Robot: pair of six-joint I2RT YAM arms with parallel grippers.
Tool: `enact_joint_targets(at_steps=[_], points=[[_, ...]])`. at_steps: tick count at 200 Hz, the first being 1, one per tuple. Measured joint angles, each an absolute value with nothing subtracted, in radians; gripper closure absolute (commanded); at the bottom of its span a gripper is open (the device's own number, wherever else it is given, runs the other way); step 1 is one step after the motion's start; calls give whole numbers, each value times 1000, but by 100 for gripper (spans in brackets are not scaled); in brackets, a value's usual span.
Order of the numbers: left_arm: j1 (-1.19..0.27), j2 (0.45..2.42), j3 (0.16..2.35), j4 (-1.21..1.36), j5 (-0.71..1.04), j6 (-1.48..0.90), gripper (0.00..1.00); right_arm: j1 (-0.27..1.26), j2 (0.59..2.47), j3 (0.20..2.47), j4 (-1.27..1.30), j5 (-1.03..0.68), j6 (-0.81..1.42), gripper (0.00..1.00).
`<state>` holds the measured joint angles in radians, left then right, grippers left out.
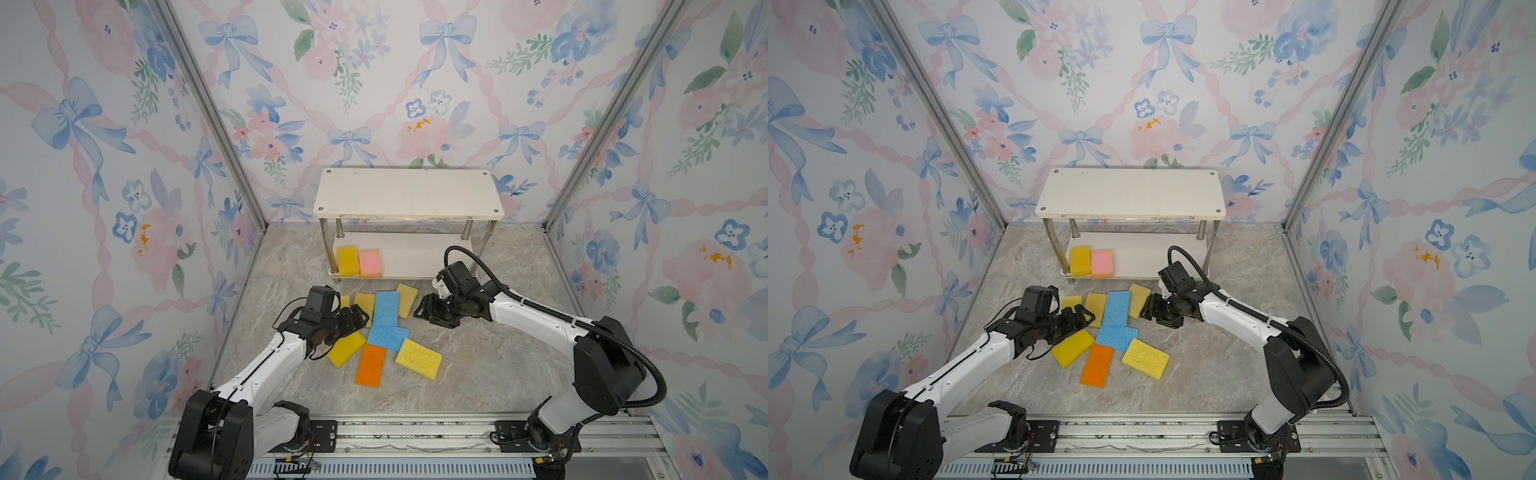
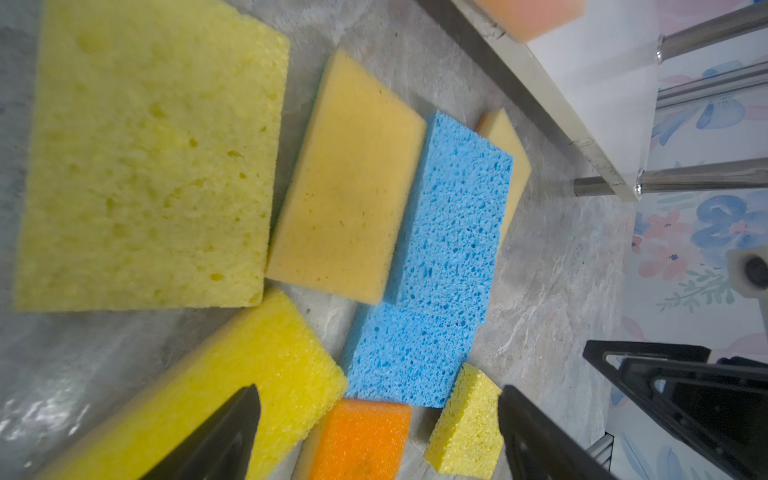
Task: Place and organize the cleaning sponges onto the shelf
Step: 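Move the right gripper back over the pile to the small yellow cellulose sponge, then close the right gripper on the small yellow cellulose sponge and lift it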
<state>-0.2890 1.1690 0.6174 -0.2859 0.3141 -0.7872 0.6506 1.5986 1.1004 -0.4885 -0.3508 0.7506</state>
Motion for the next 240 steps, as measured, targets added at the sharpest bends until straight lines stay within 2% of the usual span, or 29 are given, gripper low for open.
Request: enact_joint_targets(at_steps=[51, 91, 203, 240], points=[[-295, 1191, 617, -268, 366, -778, 7, 712, 1613, 1130, -708, -410, 331, 38], [-294, 1163, 599, -258, 384, -778, 6, 715, 1711, 1158, -769, -427, 134, 36], [-280, 1109, 540, -259, 422, -779, 6, 717, 1918, 1291, -828, -428, -94, 38], [-280, 1109, 538, -259, 428, -778, 6, 717, 1944, 1294, -826, -436, -100, 47]])
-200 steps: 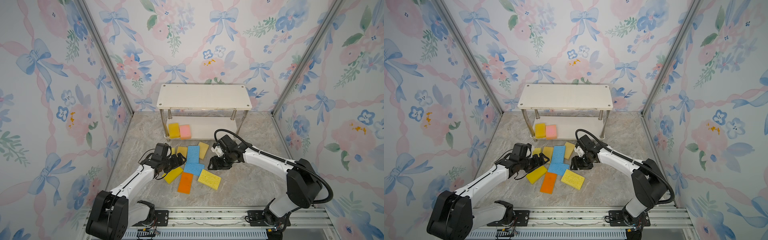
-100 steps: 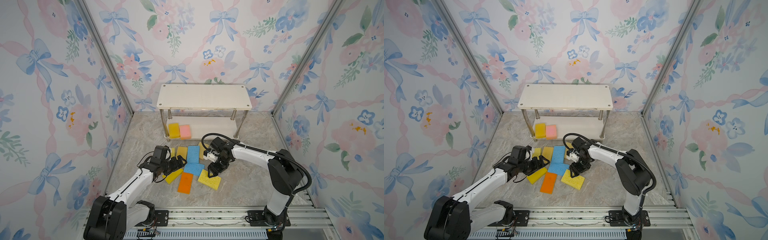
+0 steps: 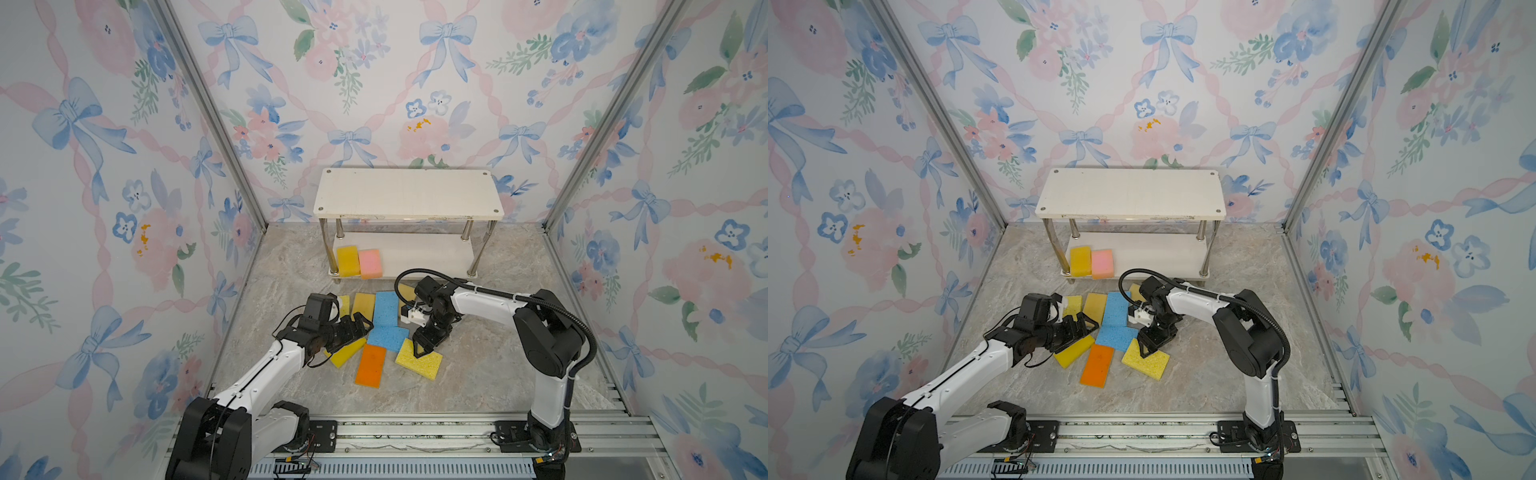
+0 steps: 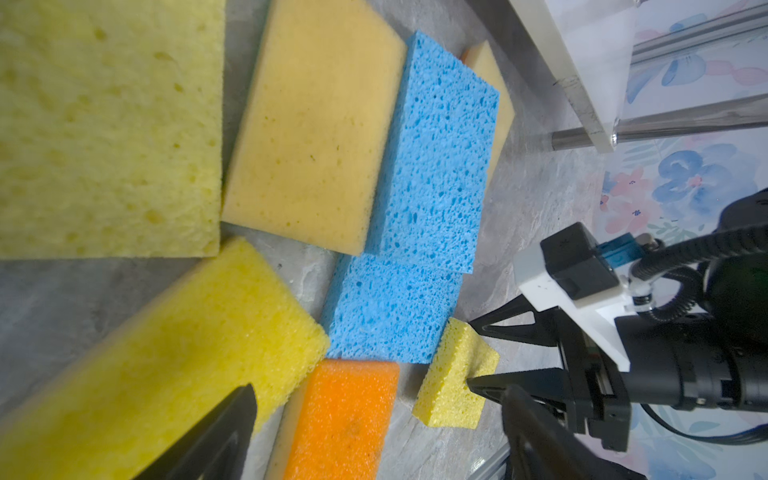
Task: Place and organize the cleaning sponges onto the shelf
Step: 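Close the right gripper on the small yellow cellulose sponge and lift it, then raise the yellow cellulose sponge with the right gripper while the left gripper approaches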
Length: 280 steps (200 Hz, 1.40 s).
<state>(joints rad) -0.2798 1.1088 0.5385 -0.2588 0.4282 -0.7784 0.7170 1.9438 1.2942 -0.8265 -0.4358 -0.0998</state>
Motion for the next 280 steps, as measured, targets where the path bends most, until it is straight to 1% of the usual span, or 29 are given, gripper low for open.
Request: enact_joint_targets(at_steps=[11, 29, 37, 74, 101, 135, 164, 178, 207, 234, 262, 273, 280], points=[[-280, 1109, 538, -259, 428, -778, 6, 717, 1949, 1296, -827, -440, -108, 53], [-280, 1109, 538, -259, 429, -778, 6, 717, 1951, 1296, -827, -442, -113, 71], [-280, 1109, 538, -259, 429, -778, 6, 717, 1951, 1296, -826, -442, -113, 76], [-280, 1109, 538, -259, 435, -778, 6, 717, 1942, 1292, -826, -442, -90, 88], [-280, 1109, 538, -259, 437, -778, 6, 712, 1866, 1253, -807, -450, -41, 94], [-280, 1110, 550, -261, 447, -778, 5, 684, 1698, 1121, -676, -505, 118, 96], [-285, 1124, 612, -256, 464, -778, 5, 653, 1546, 976, -497, -532, 366, 95], [-294, 1139, 644, -237, 480, -780, 5, 644, 1493, 923, -385, -527, 530, 95], [-306, 1176, 673, -173, 535, -804, 4, 657, 1466, 892, -177, -485, 818, 96], [-313, 1209, 691, -84, 598, -846, 5, 684, 1468, 922, -74, -445, 969, 96], [-325, 1220, 693, 7, 654, -902, 11, 702, 1488, 994, -27, -434, 1037, 96], [-329, 1220, 693, 38, 669, -927, 16, 704, 1499, 1017, -12, -436, 1048, 96], [-332, 1220, 693, 55, 677, -937, 22, 704, 1505, 1028, -3, -439, 1055, 96]])
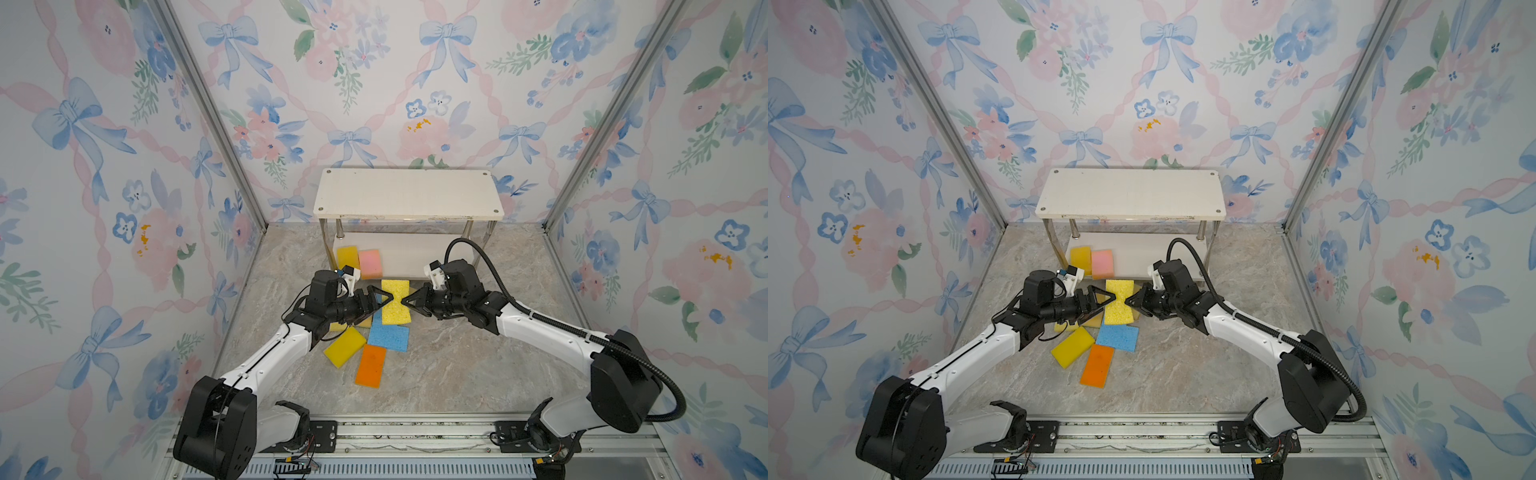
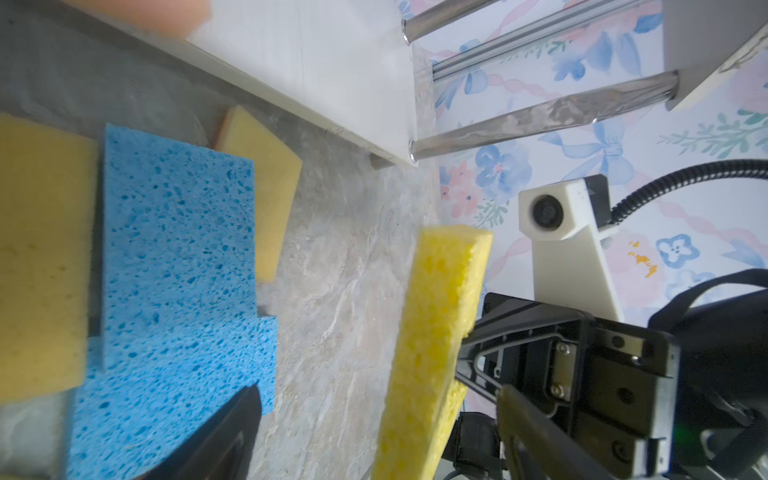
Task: Place and organize the cleaning sponges onto the shelf
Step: 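Raise the yellow cellulose sponge with the right gripper while the left gripper approaches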
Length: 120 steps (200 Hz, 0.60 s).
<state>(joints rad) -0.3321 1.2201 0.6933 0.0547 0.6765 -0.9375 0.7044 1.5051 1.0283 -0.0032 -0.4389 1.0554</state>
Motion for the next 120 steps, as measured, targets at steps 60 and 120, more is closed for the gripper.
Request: enact_joint_targets(at_steps=[60, 120], points=[[-334, 1211, 649, 227, 715, -1046, 84, 710, 1545, 1053, 13, -464, 1078, 90], [-332, 1211, 604, 318, 743, -1111, 95, 729, 1526, 1045, -4, -446, 1107, 50]])
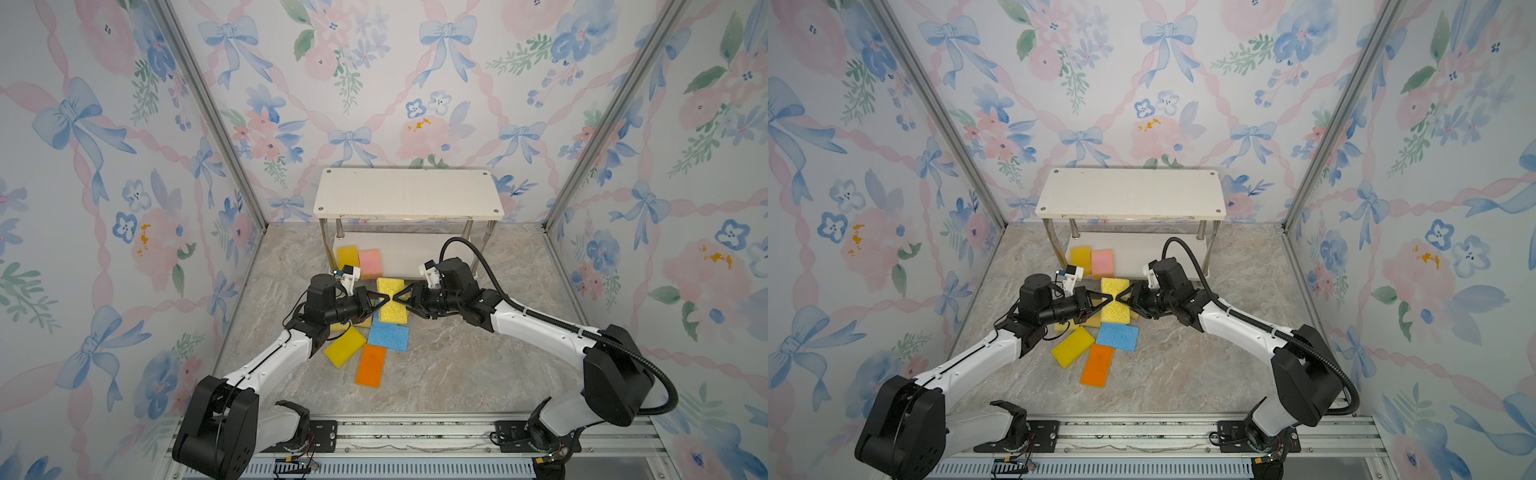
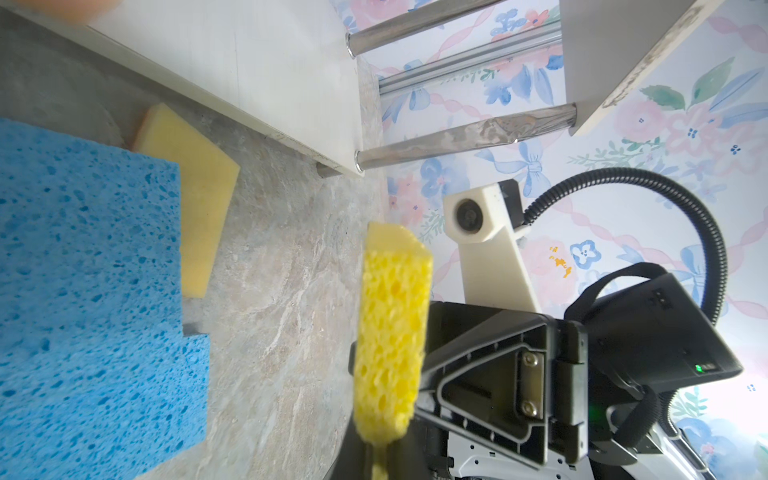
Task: Place and organize the cleaning sponges onto the shelf
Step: 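Raise the yellow cellulose sponge with the right gripper while the left gripper approaches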
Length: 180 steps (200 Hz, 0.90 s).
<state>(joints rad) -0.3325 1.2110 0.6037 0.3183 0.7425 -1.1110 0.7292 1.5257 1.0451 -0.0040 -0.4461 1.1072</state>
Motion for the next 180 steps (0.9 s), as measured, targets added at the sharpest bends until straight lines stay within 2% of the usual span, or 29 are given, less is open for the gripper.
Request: enact_joint_targets(at_steps=[83, 124, 180], points=[[-324, 1230, 606, 328, 767, -1113, 95, 786, 1437, 969, -40, -395, 1127, 51], [-320, 1232, 610, 330, 767, -1113, 95, 801, 1417, 945, -83, -373, 1141, 41], [-320, 1233, 610, 336, 767, -1113, 95, 802, 1392, 944, -87, -363, 1147, 50]])
